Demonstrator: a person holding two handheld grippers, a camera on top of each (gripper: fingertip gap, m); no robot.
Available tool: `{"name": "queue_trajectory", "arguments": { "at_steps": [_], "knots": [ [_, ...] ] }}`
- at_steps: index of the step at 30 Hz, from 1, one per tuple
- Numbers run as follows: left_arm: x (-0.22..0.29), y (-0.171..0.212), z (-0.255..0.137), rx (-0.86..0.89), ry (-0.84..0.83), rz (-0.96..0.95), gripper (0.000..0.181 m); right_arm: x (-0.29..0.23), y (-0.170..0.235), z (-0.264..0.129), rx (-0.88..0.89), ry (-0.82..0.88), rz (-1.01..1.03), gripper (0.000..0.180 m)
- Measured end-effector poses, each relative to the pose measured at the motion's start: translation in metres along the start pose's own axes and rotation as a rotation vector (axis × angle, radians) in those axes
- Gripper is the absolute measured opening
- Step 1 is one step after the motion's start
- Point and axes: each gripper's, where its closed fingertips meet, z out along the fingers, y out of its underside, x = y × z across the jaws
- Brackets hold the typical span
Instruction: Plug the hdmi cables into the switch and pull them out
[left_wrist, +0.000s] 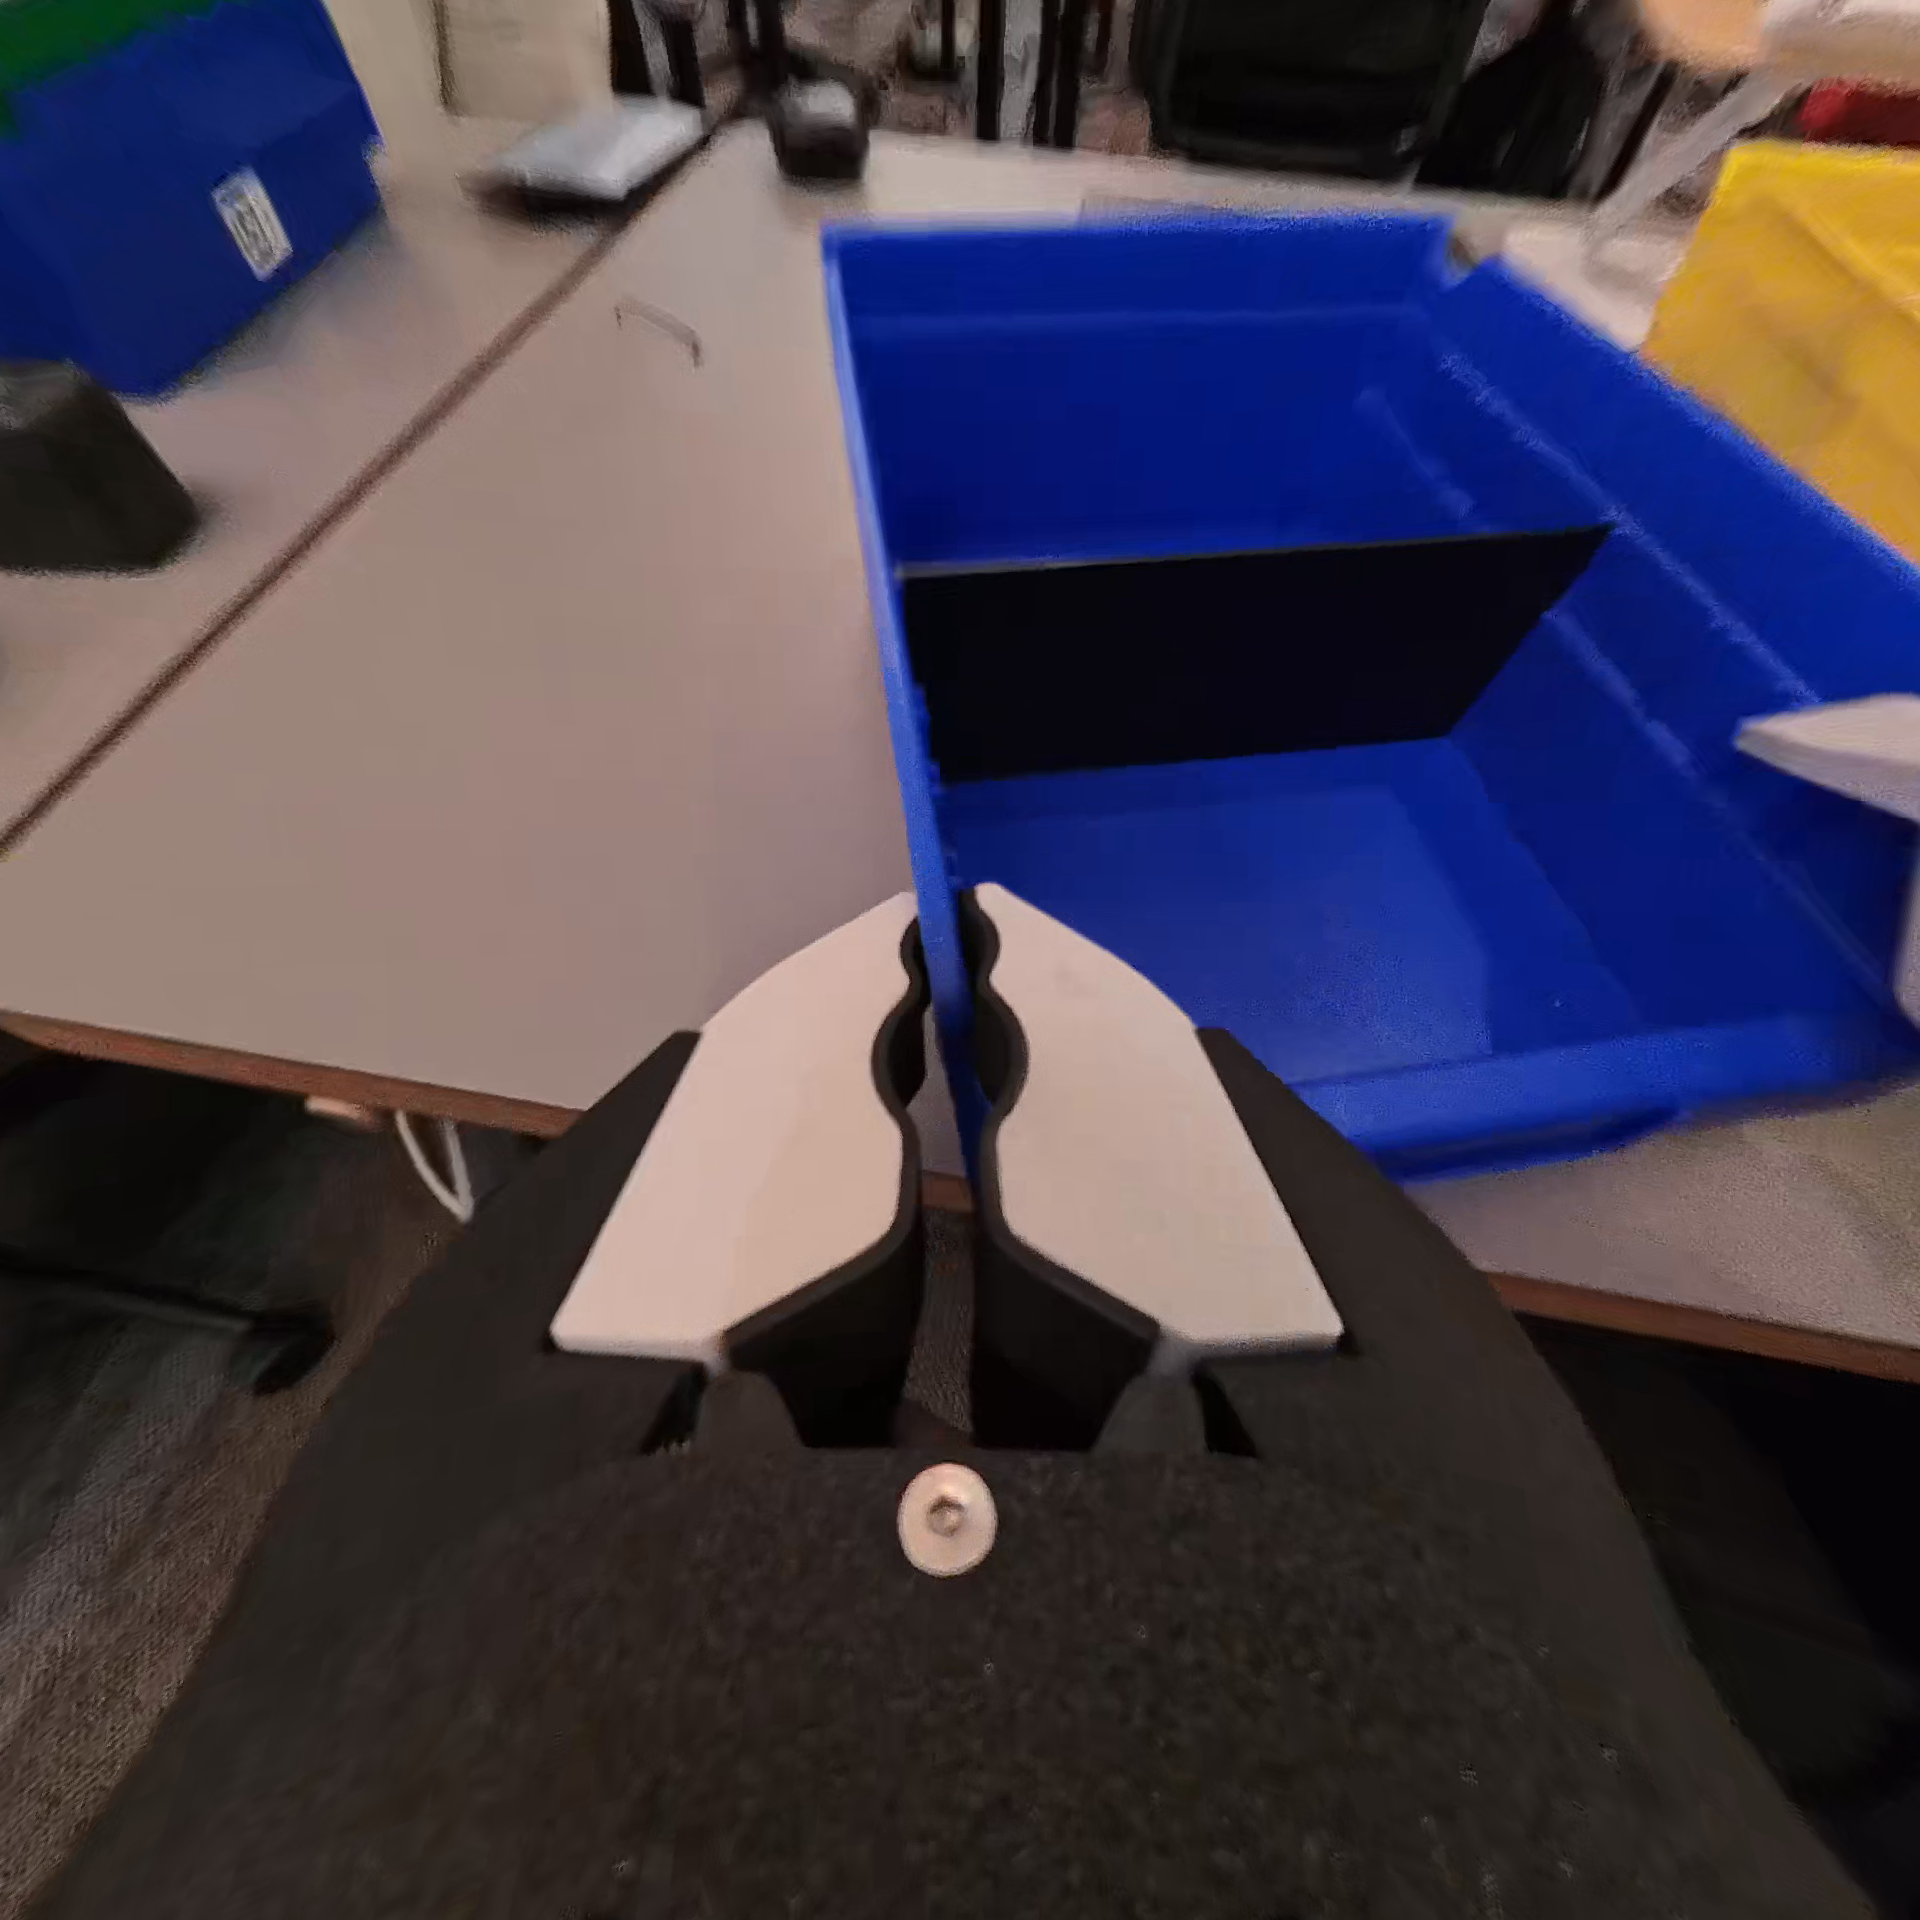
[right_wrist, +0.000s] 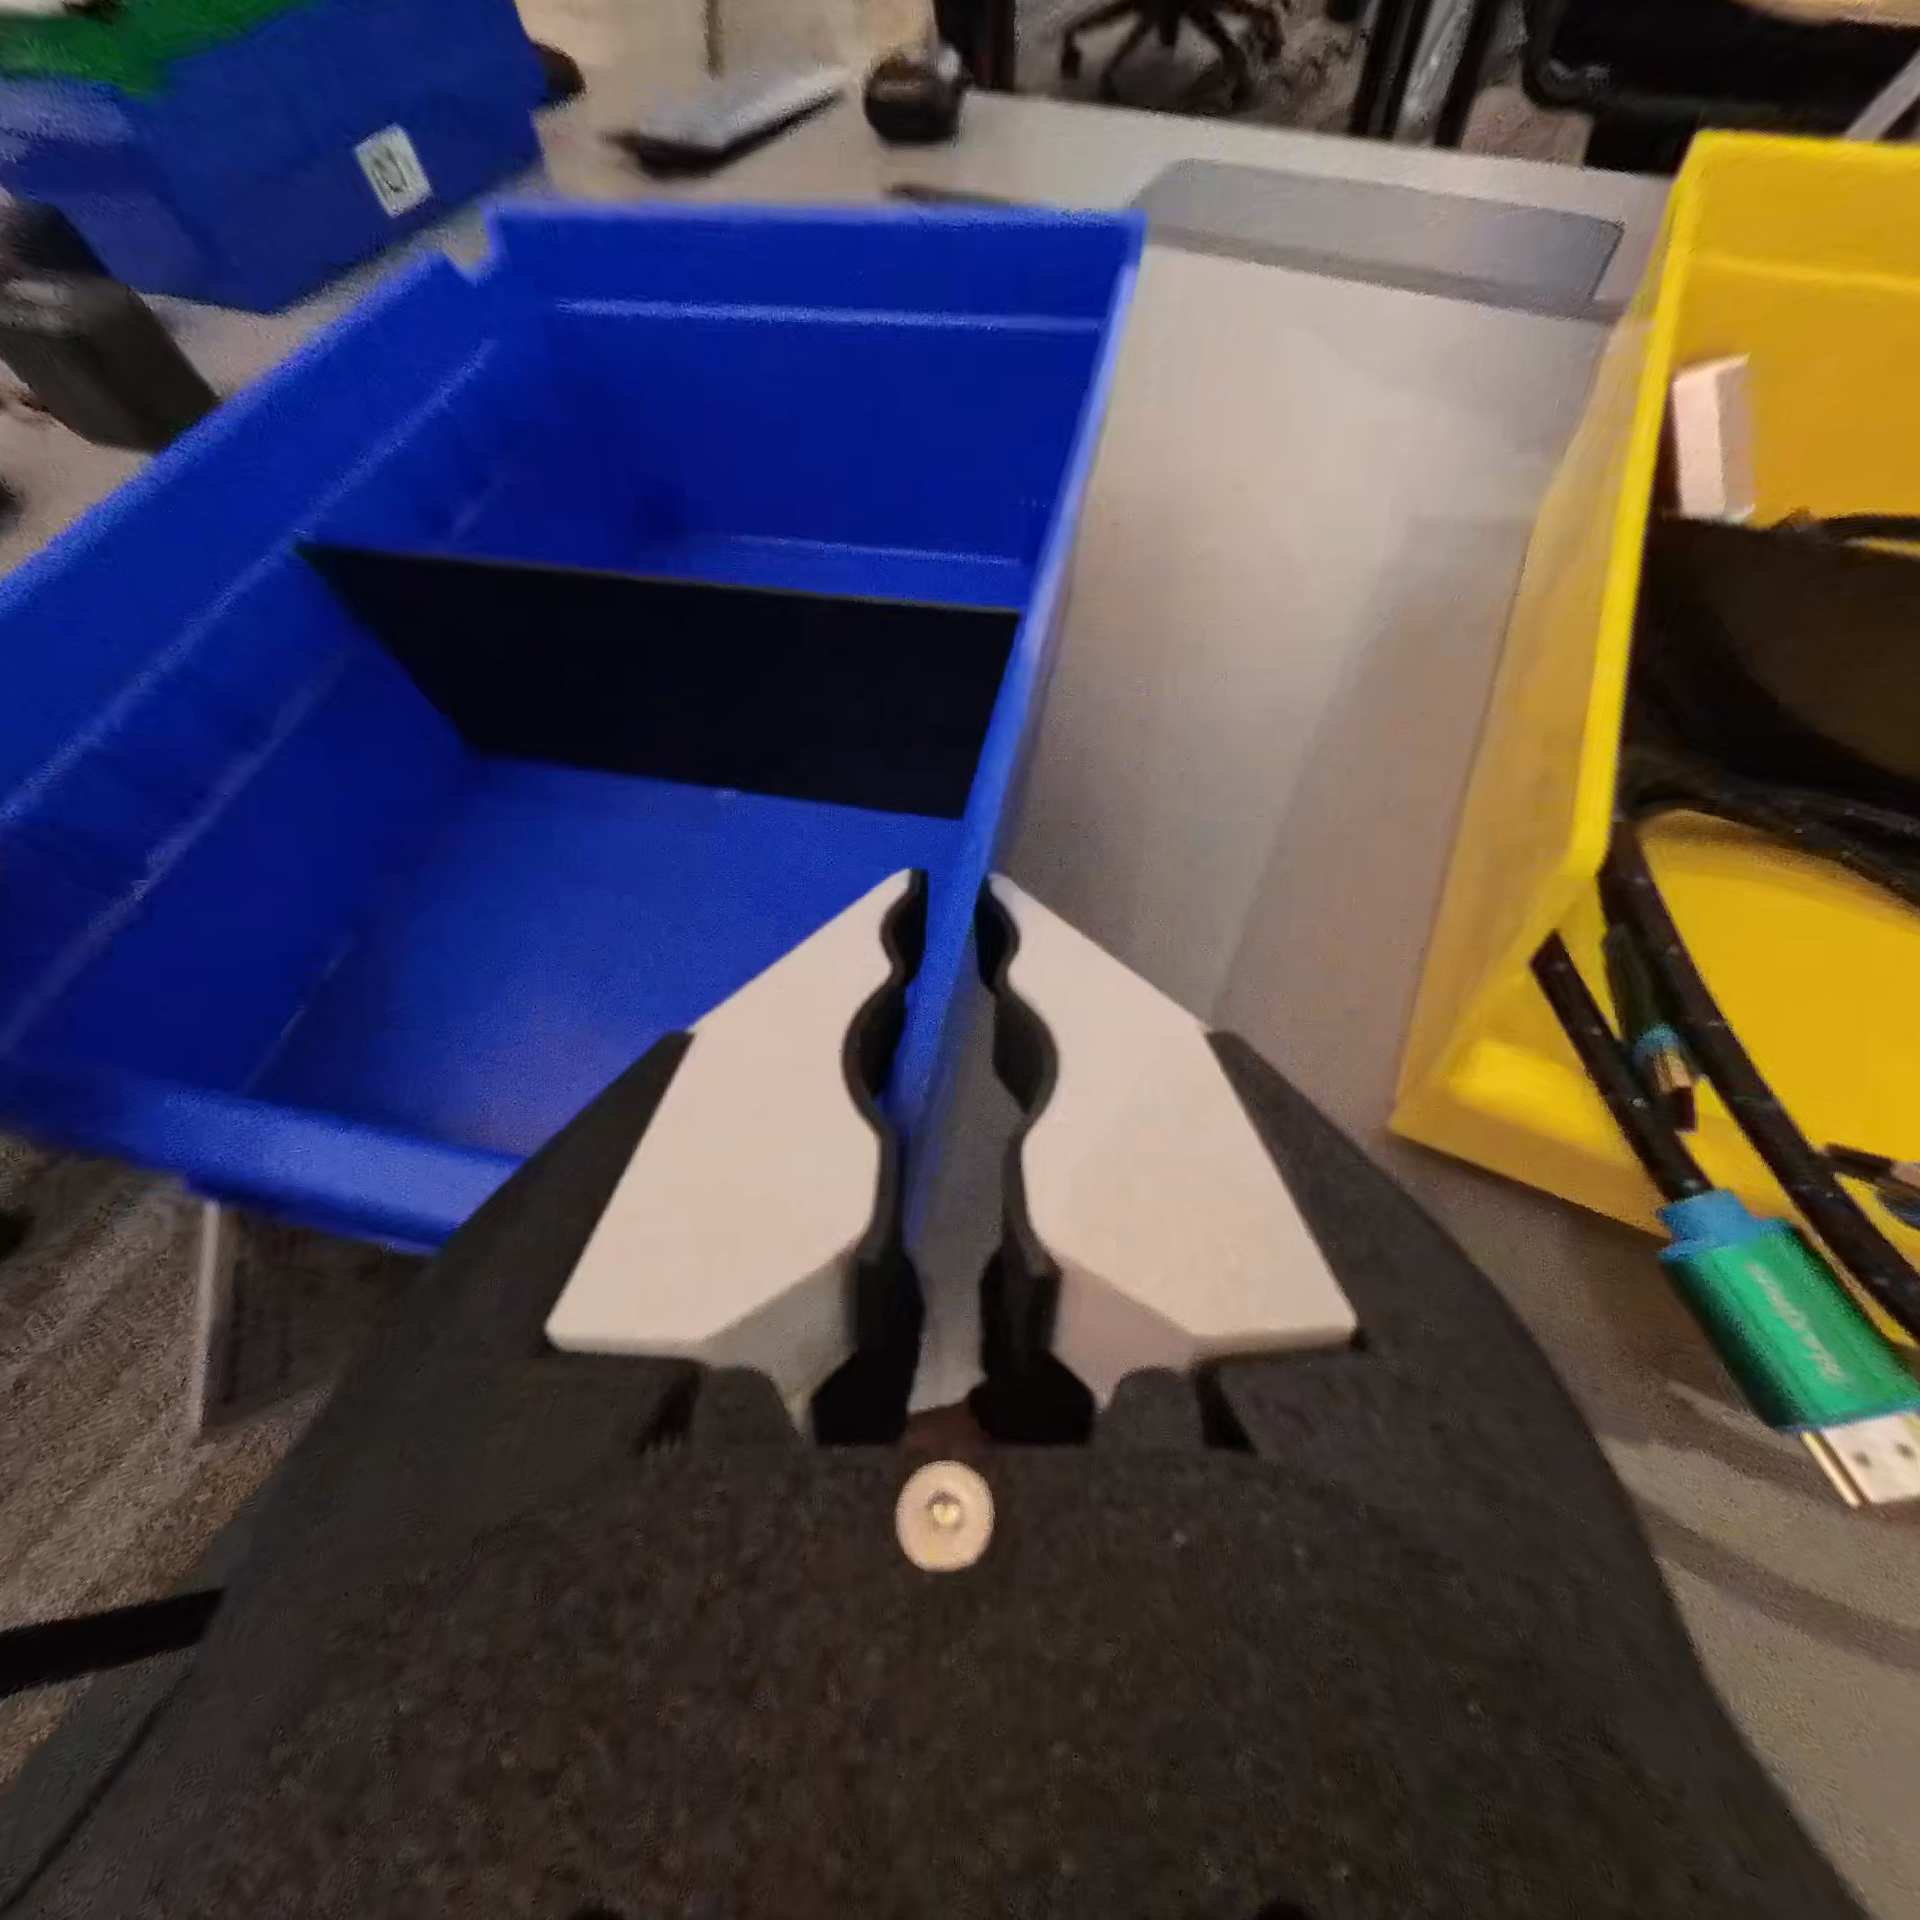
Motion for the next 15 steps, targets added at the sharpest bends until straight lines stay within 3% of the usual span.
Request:
{"name": "queue_trajectory", "arguments": {
  "at_steps": [4, 8, 11, 15],
  "knots": [
    [0.018, -0.021, -0.029, 0.094, -0.072, 0.079, 0.003, 0.008, -0.030, -0.021, 0.073, 0.004, -0.050, 0.004],
    [0.058, -0.078, -0.043, 0.245, -0.049, 0.091, 0.004, 0.040, -0.086, -0.059, 0.228, 0.034, -0.053, 0.004],
    [0.116, -0.132, -0.036, 0.333, 0.043, 0.146, 0.004, 0.096, -0.131, -0.099, 0.328, 0.133, -0.046, 0.004],
    [0.235, -0.187, -0.019, 0.444, 0.225, 0.242, 0.004, 0.208, -0.165, -0.163, 0.399, 0.340, -0.025, 0.004]
  ]
}}
